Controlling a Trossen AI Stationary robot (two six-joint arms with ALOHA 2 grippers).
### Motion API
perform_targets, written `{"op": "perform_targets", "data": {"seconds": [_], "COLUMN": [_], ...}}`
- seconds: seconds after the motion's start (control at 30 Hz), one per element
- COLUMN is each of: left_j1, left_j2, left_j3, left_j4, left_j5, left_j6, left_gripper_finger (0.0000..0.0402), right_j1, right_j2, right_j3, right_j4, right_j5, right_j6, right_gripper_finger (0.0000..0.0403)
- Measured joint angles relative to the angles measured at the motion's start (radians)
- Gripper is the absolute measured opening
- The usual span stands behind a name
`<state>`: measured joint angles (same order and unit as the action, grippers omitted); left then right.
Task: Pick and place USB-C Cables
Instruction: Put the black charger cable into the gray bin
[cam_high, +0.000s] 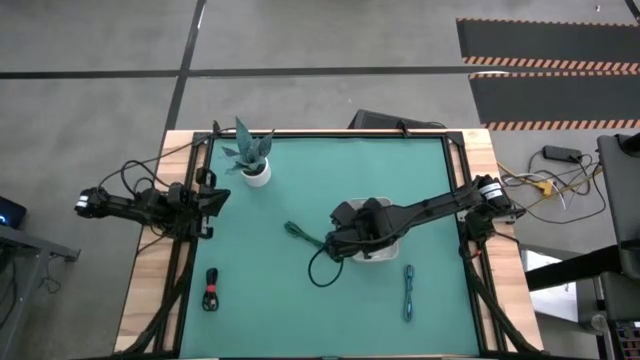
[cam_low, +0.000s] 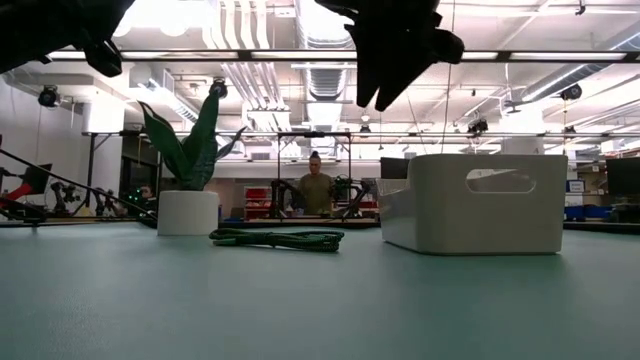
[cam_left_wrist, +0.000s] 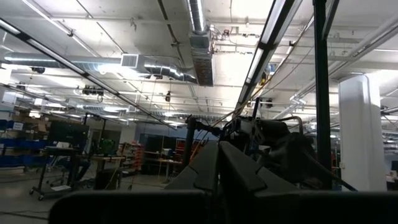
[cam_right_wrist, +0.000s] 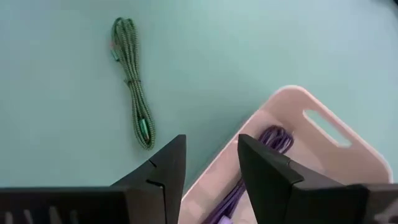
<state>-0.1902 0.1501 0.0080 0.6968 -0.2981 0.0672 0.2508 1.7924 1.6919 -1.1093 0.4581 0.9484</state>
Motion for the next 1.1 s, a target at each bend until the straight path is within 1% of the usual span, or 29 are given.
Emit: {"op": "perform_targets", "data": {"seconds": [0.23, 0.4, 0.57, 0.83, 0.9, 1.1], "left_j1": [0.000, 0.000, 0.000, 0.000, 0.000, 0.000], "left_j2": [0.000, 0.000, 0.000, 0.000, 0.000, 0.000], "left_j3": [0.000, 0.000, 0.000, 0.000, 0.000, 0.000], "left_j4": [0.000, -0.002, -0.002, -0.002, -0.002, -0.004], "left_j5": [-0.002, -0.002, -0.002, -0.002, -0.002, -0.002], "left_j6": [-0.002, -0.002, -0.003, -0.004, -0.004, -0.007], "left_gripper_finger": [0.0000, 0.0000, 0.0000, 0.0000, 0.0000, 0.0000], "right_j1": [-0.001, -0.001, 0.000, 0.000, -0.001, 0.014], "right_j2": [0.000, 0.000, 0.000, 0.000, -0.002, -0.019], "right_j3": [0.011, 0.030, 0.055, 0.071, 0.074, 0.094], "right_j4": [0.033, 0.037, 0.038, 0.037, 0.036, 0.008], "right_j5": [0.016, 0.010, -0.021, -0.030, -0.089, -0.427], "right_j6": [-0.100, -0.123, -0.141, -0.164, -0.165, -0.156], "right_gripper_finger": [0.0140, 0.0134, 0.0136, 0.0129, 0.0126, 0.0108]}}
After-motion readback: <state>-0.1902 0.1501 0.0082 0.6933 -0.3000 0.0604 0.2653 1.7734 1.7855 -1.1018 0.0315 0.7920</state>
